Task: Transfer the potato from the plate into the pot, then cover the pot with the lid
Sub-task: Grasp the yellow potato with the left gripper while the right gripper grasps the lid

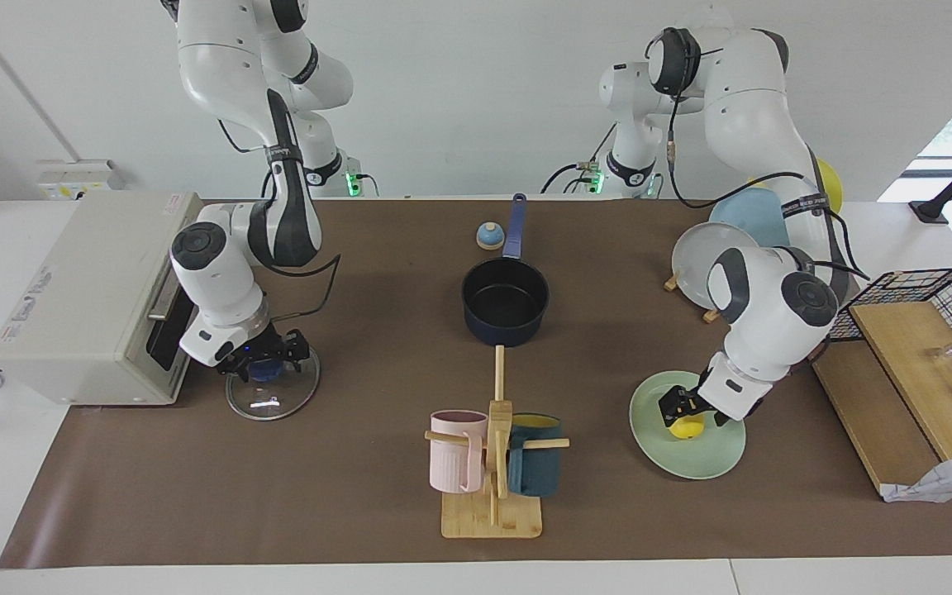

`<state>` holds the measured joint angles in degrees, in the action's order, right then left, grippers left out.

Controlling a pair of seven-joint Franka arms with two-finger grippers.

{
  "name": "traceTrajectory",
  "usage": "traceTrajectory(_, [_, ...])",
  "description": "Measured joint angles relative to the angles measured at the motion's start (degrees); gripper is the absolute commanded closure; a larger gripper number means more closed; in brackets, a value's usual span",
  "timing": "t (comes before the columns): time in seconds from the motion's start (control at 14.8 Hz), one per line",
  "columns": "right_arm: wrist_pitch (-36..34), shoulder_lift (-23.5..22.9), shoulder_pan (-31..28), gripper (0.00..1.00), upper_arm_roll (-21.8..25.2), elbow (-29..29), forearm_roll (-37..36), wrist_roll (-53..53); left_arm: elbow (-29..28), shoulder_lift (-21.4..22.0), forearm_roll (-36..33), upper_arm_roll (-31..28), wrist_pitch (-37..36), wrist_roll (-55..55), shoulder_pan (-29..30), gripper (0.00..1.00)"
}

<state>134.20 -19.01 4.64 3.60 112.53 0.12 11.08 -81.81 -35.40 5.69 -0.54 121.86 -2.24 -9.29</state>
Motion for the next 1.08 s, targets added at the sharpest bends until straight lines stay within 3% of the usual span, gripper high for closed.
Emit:
traceTrajectory(0.34, [-1.77,-0.02,-0.74,0.00,0.02,-0.62,0.81,3.36,-1.49,0.04,-1.64,0.00,0.02,0.10,-0.29,0.00])
traceTrajectory(0.47, [-2.90,-0.02,-0.75,0.01,0.02,-1.29,2.45,4.27,-2.28,0.08,-1.96,0.00,0.14,0.18,-0.29,0.14])
traceTrajectory(0.54, [-3.55,-0.02,-0.77,0.04,0.02,-1.65,3.21,4.58,-2.44,0.11,-1.97,0.00,0.21,0.24,-0.29,0.37])
traceTrajectory(0.68, [-4.07,-0.01,-0.90,0.12,0.02,-2.24,3.45,5.31,-2.51,0.22,-1.99,-0.03,0.24,0.24,-0.28,0.97])
traceTrajectory(1.08, [-4.28,0.01,-1.16,0.48,0.02,-2.49,3.52,6.98,-1.26,0.91,-1.95,-0.10,-0.08,0.14,-0.32,1.00])
